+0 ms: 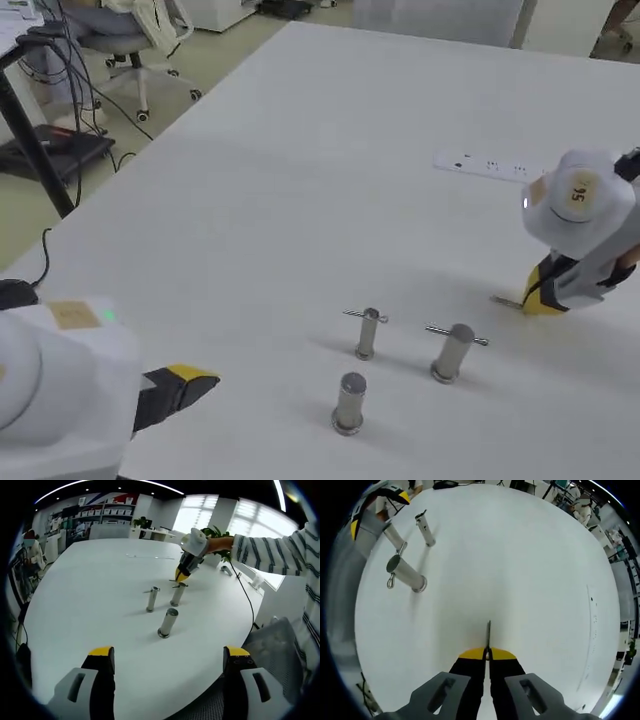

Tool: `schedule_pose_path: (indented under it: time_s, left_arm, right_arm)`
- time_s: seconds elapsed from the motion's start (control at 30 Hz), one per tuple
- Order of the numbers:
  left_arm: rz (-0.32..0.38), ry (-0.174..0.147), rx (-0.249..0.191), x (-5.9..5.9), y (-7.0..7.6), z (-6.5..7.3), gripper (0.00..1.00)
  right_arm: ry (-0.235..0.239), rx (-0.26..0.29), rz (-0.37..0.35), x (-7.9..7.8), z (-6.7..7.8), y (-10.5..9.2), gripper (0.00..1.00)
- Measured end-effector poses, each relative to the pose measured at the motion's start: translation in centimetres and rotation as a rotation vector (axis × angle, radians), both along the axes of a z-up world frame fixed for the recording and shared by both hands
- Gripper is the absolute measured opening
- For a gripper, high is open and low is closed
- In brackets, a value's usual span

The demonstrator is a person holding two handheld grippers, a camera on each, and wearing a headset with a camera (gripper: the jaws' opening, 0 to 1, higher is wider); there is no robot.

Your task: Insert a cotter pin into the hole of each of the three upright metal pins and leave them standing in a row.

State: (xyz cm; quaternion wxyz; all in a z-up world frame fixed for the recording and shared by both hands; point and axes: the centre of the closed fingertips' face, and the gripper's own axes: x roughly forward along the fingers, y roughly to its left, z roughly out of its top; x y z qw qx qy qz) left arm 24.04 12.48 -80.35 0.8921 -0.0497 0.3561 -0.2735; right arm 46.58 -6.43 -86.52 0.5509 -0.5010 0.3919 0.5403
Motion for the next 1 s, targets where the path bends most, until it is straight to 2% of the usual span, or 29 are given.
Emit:
schedule_pose_path:
  time_s: [0.13,0.23,0.4,0.53,0.7,1.0]
  left_arm:
    - [0.000,0.006,0.010,-0.3,0.3,-0.1,0.88]
    - [-0.005,0.011,0.013,-0.8,0.2,0.0,0.87]
    - [0.015,-0.004,0.016,-0.8,0.4,0.0,0.90]
    - [0.018,-0.015,0.002,-0.8,0.3,0.4,0.87]
    - [0.008,-0.027,0.007,-0.7,0.1,0.7,0.86]
    - [-0.026,-0.042,-0.001,0.0,-0.7,1.2,0.81]
  right_arm:
    - [-0.015,-0.011,-0.033,-0.1,0.7,-0.5,0.02]
    - [-0.019,0.004,-0.045,-0.3,1.3,-0.6,0.02]
    - [-0.068,0.006,-0.070,-0.5,2.6,-1.0,0.02]
    - [-0.071,0.020,-0.087,-1.5,3.4,-1.4,0.02]
    - [-0.086,0.041,-0.096,-2.5,4.2,-1.8,0.02]
    - [-0.128,0.094,-0.100,-4.5,5.8,-1.6,0.02]
